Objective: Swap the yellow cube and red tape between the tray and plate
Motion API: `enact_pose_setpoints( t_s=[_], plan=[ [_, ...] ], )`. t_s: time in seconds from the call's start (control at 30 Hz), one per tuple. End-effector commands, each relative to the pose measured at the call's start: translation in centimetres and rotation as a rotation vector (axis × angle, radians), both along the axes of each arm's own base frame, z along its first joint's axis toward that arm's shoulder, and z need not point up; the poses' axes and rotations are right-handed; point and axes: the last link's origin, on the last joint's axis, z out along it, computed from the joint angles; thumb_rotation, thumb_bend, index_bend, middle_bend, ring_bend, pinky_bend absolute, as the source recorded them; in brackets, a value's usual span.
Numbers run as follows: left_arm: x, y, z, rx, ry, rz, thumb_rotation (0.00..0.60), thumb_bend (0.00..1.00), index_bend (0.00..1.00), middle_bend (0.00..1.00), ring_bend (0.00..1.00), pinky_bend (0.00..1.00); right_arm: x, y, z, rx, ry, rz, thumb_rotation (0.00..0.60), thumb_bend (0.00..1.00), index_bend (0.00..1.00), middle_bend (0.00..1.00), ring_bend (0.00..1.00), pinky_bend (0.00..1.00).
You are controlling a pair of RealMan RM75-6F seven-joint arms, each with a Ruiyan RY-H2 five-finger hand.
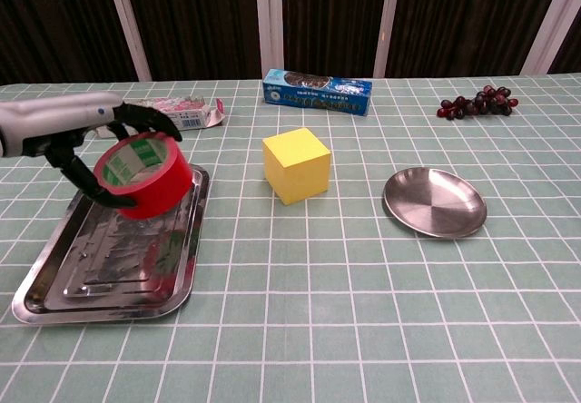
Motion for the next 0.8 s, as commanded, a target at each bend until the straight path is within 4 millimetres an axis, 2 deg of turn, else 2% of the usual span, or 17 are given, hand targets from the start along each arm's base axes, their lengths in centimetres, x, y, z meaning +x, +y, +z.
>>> enact_pose_setpoints(
  t_s=[0.03,0.27,0.43,0.53,0.63,0.7,0.8],
  plan=[
    [2.6,-0.3,0.0,-0.017,-0.111,-0.059,0.600,0.52,0.30,0.29,0.24,0.34,0.0,-0.1,0.0,-0.004,0.000,-0.001,0.600,0.06,0.00,0.00,0.00,0.00],
    [7.8,-0.2,-4.5,-0.135,-0.105,-0.157,0.600,0.50,0.31,0.28,0.24,0.34,-0.2,-0.2,0.4,-0.028,0.001,-0.005,0.600,0.07,0.00,0.00,0.00,0.00],
    [9.9,0.1,-7.7,-0.166,-0.066,-0.165,0.600,0.46,0.31,0.25,0.22,0.33,-0.5,-0.2,0.7,-0.036,-0.005,-0.014,0.600,0.06,0.00,0.00,0.00,0.00],
    [10.6,0.0,-9.5,-0.195,-0.046,-0.157,0.600,0.36,0.29,0.17,0.13,0.26,-0.6,-0.2,0.9,-0.042,-0.008,-0.017,0.600,0.07,0.00,0.00,0.00,0.00],
    [10.7,-0.1,-10.7,-0.222,0.013,-0.156,0.600,0.19,0.22,0.02,0.01,0.10,-0.7,-0.1,1.1,-0.046,-0.016,-0.022,0.600,0.06,0.00,0.00,0.00,0.00],
    [10.5,-0.1,-11.1,-0.239,0.058,-0.159,0.600,0.10,0.19,0.00,0.00,0.04,-0.7,-0.2,1.1,-0.043,-0.024,-0.025,0.600,0.06,0.00,0.00,0.00,0.00],
    [11.1,-0.3,-11.0,-0.258,0.079,-0.153,0.600,0.02,0.15,0.00,0.00,0.00,-0.9,-0.2,1.1,-0.029,-0.016,-0.026,0.600,0.06,0.00,0.00,0.00,0.00]
  ],
)
